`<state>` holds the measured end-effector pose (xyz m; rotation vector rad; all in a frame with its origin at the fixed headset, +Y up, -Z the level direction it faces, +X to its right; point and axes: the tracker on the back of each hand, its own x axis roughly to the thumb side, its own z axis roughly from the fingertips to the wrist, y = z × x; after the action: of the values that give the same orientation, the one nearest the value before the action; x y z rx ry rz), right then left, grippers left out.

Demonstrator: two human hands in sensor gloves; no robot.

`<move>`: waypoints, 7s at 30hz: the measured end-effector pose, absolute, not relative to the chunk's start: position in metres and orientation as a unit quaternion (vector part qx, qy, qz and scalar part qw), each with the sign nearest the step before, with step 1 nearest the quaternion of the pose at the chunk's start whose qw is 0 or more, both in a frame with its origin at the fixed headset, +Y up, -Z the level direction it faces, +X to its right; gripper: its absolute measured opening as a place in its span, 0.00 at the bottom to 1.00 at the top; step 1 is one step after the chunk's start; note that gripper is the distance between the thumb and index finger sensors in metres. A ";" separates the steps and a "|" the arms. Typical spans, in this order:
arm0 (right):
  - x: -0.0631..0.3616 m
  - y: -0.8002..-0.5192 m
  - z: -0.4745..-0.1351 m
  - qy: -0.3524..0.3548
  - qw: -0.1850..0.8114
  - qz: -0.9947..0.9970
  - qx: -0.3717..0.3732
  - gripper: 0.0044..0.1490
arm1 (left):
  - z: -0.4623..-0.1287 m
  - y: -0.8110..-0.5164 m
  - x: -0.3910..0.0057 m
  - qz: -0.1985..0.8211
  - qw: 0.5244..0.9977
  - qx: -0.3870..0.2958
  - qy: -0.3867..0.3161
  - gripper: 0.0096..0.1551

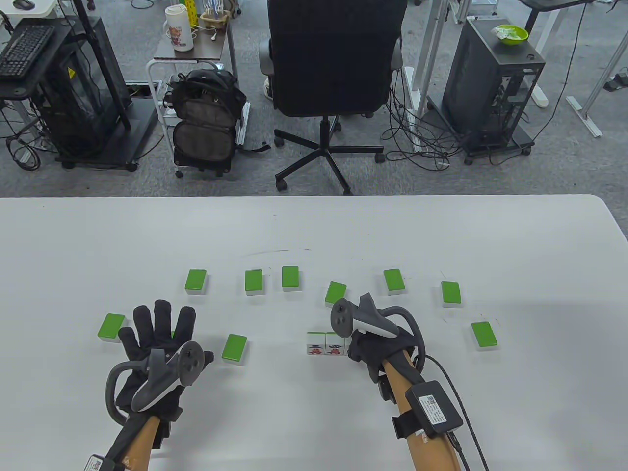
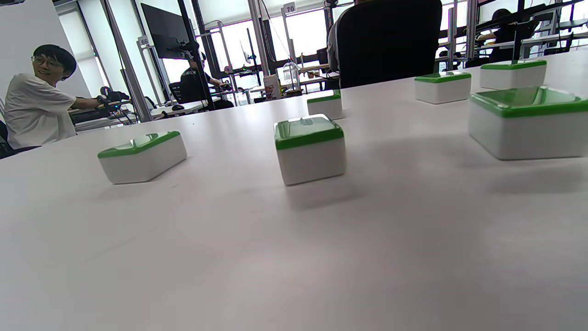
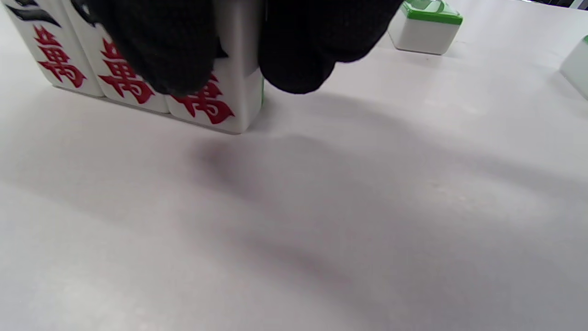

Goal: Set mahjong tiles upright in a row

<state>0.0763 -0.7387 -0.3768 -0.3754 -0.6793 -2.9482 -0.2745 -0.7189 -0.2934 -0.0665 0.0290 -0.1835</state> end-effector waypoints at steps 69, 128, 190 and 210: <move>0.210 -0.746 -0.308 -0.077 0.087 -0.993 -0.008 0.68 | -0.333 -0.729 -0.176 -0.130 0.967 -0.161 -0.150 0.26; 0.210 -0.741 -0.305 -0.081 0.073 -0.994 -0.015 0.68 | -0.332 -0.722 -0.267 -0.073 0.965 -0.251 0.030 0.50; 0.211 -0.737 -0.303 -0.075 0.045 -0.996 -0.027 0.67 | -0.377 -0.722 -0.126 -0.073 0.961 -0.183 -0.197 0.41; 0.215 -0.733 -0.302 -0.064 0.037 -0.997 -0.023 0.67 | -0.379 -0.735 -0.116 -0.097 0.950 -0.223 -0.197 0.44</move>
<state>0.2149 -0.7335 -0.3024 -0.0715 -0.1971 -3.0594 -0.1156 -0.7345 -0.3789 -0.4526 -0.3998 -0.1969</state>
